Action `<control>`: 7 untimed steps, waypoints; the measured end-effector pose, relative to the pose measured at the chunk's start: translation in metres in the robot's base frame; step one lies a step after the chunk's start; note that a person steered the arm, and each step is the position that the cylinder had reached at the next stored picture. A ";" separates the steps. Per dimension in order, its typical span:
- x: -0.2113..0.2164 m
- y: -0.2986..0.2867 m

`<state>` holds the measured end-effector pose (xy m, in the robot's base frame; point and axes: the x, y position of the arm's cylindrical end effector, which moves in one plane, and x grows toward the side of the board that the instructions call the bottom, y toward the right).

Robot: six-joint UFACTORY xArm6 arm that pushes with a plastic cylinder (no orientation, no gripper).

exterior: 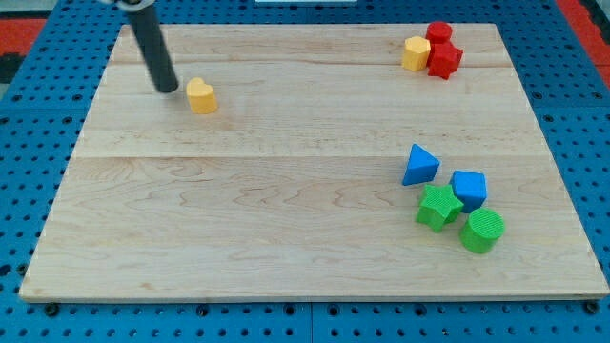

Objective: Slide the yellow heart towards the top center

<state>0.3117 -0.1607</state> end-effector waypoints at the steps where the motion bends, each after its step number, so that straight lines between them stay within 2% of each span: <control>1: 0.008 0.123; 2: 0.015 0.024; 3: 0.004 -0.046; 4: 0.068 -0.061; 5: 0.059 0.049; 6: 0.007 0.101; 7: 0.041 0.090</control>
<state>0.3528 -0.0709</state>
